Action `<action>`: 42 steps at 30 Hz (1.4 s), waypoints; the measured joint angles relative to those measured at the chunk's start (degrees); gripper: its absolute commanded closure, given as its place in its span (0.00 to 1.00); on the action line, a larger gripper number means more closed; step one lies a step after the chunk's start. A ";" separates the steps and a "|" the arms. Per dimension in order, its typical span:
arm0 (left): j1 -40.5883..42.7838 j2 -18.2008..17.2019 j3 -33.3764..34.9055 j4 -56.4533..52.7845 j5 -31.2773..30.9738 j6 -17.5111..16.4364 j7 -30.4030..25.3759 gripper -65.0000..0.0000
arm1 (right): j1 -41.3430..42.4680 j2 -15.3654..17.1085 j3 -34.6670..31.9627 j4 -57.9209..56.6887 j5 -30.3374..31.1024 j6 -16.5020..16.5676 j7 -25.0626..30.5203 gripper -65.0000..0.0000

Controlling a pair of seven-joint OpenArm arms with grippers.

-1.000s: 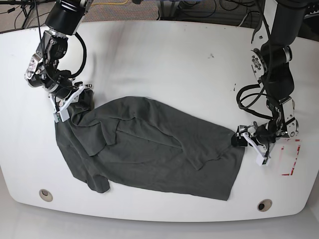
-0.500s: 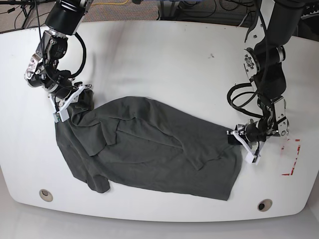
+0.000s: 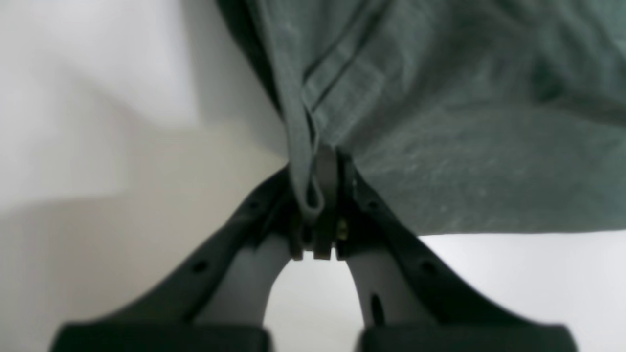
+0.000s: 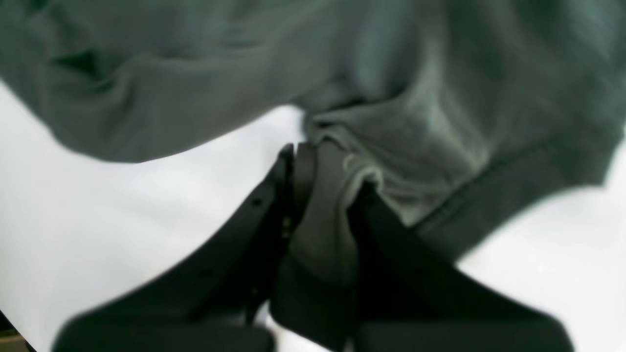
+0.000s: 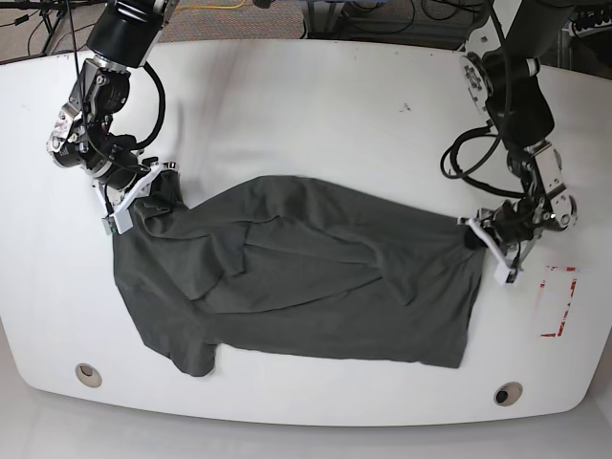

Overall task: Fold the T-shirt properly
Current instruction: 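Grasp the shirt's side edge with the left gripper and drag it outward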

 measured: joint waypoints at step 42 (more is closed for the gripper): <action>-2.40 0.17 1.09 19.41 -4.00 0.46 20.22 0.40 | 0.33 -1.31 -0.04 0.00 -0.11 -0.02 0.02 1.00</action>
